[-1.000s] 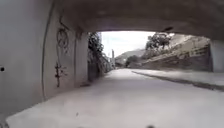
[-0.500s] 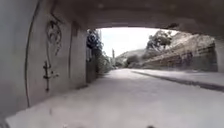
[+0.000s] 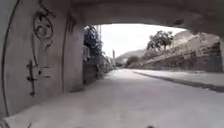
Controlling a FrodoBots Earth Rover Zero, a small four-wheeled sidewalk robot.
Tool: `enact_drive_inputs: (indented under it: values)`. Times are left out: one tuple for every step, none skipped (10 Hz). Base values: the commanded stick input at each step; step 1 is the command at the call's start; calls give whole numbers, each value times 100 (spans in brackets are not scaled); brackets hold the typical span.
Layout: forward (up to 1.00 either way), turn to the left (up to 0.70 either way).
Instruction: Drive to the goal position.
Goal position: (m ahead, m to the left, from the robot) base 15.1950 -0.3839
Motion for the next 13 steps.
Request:
enact_drive_inputs:
  values:
    - [70, 0]
    - [70, 0]
    - [70, 0]
    - [70, 0]
    - [70, 0]
    - [70, 0]
    - [70, 0]
    - [70, 0]
    - [70, 0]
    - [70, 0]
    - [70, 0]
    - [70, 0]
    - [70, 0]
